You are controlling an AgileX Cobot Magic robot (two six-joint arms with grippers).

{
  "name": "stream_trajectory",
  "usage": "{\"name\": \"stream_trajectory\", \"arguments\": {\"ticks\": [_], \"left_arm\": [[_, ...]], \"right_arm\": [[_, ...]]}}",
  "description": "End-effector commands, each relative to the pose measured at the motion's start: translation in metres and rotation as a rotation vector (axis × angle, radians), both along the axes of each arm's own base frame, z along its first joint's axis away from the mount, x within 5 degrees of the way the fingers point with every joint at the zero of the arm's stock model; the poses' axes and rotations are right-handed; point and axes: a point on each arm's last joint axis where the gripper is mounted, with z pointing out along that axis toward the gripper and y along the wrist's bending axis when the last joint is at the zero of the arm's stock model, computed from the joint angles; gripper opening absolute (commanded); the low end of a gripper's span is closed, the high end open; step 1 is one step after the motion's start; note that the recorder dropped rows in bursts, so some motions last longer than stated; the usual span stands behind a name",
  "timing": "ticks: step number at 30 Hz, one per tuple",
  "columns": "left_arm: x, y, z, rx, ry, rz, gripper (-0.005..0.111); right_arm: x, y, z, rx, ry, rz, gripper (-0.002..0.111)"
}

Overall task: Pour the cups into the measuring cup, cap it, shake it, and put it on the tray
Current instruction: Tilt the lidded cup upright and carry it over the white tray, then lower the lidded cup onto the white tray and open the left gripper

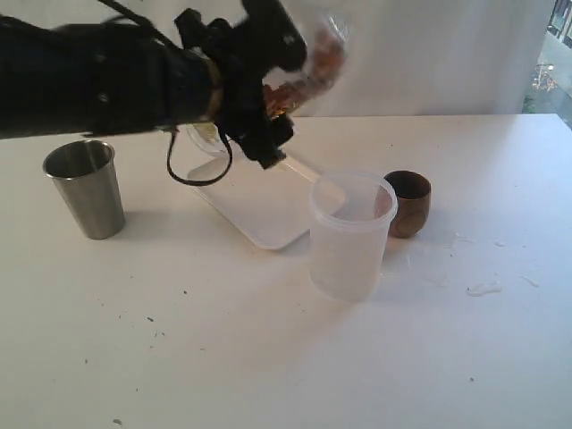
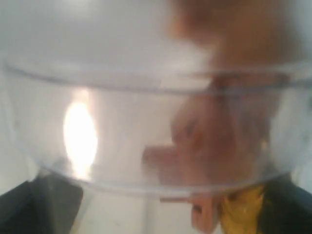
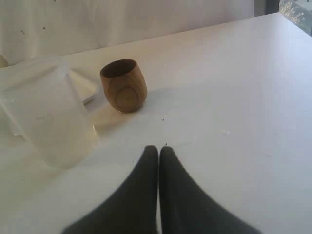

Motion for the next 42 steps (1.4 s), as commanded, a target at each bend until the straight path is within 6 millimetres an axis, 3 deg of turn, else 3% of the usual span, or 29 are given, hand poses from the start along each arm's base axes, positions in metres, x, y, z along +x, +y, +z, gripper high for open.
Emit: {"name": "stream_trajectory", "arguments": {"ticks": [1, 4, 8, 12, 15, 17, 20, 28, 33, 35, 37, 42], "left_arm": [[0.022, 0.042, 0.013, -0.791, 0.234, -0.147, 0.0], [0.024, 0.064, 0.011, -0.993, 0.328, -0.285, 0.0], [0.001, 0.073, 0.002, -0.862, 0.308, -0.415, 0.0], [-0.018, 0.085, -0.022, -0.799, 0.24, -0.365, 0.0], [-0.032, 0.1, -0.06, -0.782, 0.175, -0.25, 0.0], [-0.033, 0.108, -0.075, -0.8, 0.128, -0.163, 0.0], [-0.03, 0.111, -0.083, -0.873, 0.033, -0.153, 0.0], [0.057, 0.082, -0.105, -0.956, 0.067, -0.109, 0.0], [0.083, 0.059, -0.137, -0.885, 0.111, -0.214, 0.001], [0.088, 0.053, -0.143, -0.884, 0.119, -0.218, 0.01], [0.09, 0.049, -0.148, -0.887, 0.133, -0.209, 0.028], [0.089, 0.048, -0.15, -0.879, 0.139, -0.218, 0.088]], "right_arm": [[0.0, 0.0, -0.001, 0.002, -0.009, 0.003, 0.0], [0.0, 0.0, -0.001, 0.002, -0.009, 0.003, 0.0], [0.0, 0.0, -0.001, 0.002, -0.009, 0.003, 0.0], [0.0, 0.0, -0.001, 0.002, -0.009, 0.003, 0.0], [0.0, 0.0, -0.001, 0.002, -0.009, 0.003, 0.0], [0.0, 0.0, -0.001, 0.002, -0.009, 0.003, 0.0], [0.0, 0.0, -0.001, 0.002, -0.009, 0.003, 0.0], [0.0, 0.0, -0.001, 0.002, -0.009, 0.003, 0.0], [0.0, 0.0, -0.001, 0.002, -0.009, 0.003, 0.0], [0.0, 0.0, -0.001, 0.002, -0.009, 0.003, 0.0], [0.0, 0.0, -0.001, 0.002, -0.009, 0.003, 0.0], [0.0, 0.0, -0.001, 0.002, -0.009, 0.003, 0.0]]}}
